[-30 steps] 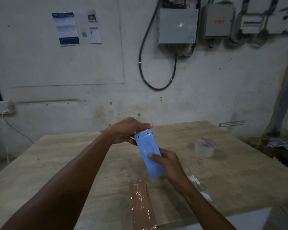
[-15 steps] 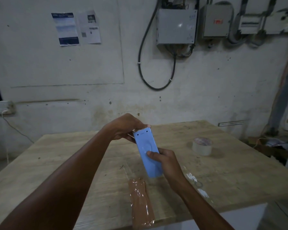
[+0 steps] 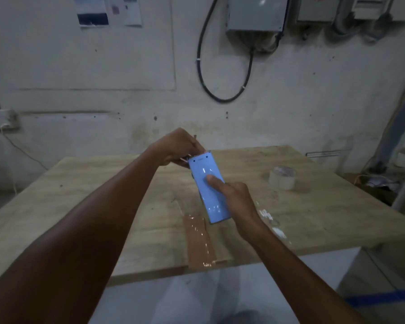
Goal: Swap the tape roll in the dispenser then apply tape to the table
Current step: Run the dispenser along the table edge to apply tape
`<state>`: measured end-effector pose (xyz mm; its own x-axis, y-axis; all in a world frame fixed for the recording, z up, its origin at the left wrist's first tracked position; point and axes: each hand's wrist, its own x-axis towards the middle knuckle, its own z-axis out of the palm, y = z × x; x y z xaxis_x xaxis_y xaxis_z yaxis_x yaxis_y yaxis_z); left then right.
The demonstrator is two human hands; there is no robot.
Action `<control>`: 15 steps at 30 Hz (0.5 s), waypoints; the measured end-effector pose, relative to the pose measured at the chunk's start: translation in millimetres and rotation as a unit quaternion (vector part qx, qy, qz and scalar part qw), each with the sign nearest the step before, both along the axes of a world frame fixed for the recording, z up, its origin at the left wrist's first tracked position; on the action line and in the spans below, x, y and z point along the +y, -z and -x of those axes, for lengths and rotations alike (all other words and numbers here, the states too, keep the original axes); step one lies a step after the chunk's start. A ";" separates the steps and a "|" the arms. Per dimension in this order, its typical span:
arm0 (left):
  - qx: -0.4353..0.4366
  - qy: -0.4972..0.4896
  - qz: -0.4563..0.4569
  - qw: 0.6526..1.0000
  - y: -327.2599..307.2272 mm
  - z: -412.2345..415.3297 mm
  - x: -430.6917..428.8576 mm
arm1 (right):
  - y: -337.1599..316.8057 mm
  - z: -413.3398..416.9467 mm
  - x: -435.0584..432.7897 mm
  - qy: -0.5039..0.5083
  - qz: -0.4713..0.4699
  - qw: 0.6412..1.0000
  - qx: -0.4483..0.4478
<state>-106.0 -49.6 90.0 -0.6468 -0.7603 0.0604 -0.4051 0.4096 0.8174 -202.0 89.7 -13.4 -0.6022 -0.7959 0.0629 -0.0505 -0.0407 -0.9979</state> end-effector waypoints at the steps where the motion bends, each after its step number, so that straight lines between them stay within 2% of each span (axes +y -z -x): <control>1: -0.008 -0.002 -0.004 1.000 2.7 -2.1 1.6 | 1.3 -2.9 1.6 0.010 -0.015 1.000 0.003; 8: -0.070 -0.019 -0.034 0.997 35.9 -10.3 7.5 | 7.9 -21.5 19.3 -0.010 -0.093 0.995 -0.023; 15: -0.157 -0.001 -0.030 0.987 68.6 -7.0 12.9 | 14.7 -32.1 37.4 -0.037 -0.128 0.983 -0.128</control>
